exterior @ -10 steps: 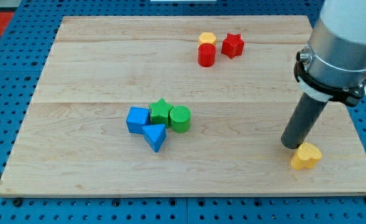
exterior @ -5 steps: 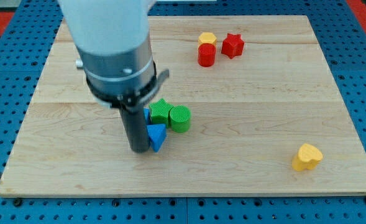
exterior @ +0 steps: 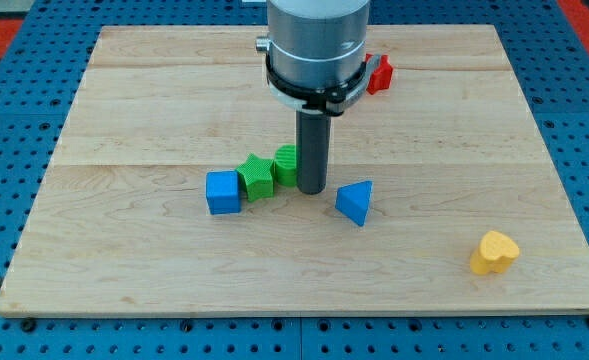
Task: Slide the blue triangle above the yellow heart
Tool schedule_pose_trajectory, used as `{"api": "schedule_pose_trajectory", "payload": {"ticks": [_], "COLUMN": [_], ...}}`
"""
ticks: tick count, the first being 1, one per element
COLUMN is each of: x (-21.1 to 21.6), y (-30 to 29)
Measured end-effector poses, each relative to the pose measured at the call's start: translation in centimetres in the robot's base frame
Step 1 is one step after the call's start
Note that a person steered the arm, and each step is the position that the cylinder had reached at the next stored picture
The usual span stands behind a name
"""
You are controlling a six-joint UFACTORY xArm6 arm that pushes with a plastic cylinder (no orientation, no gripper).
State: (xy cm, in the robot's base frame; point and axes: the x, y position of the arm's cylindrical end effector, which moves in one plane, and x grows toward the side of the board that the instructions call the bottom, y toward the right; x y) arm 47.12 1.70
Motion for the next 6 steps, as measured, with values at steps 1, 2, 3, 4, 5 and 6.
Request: {"api": "schedule_pose_trajectory", "payload": {"ticks": [1,2,3,4,5,6], "x": [-0.8,-0.4,0.7,0.8,3.4,4.9], "y": [1.2,4.8,6.5,0.0,-1.0,4.6]}}
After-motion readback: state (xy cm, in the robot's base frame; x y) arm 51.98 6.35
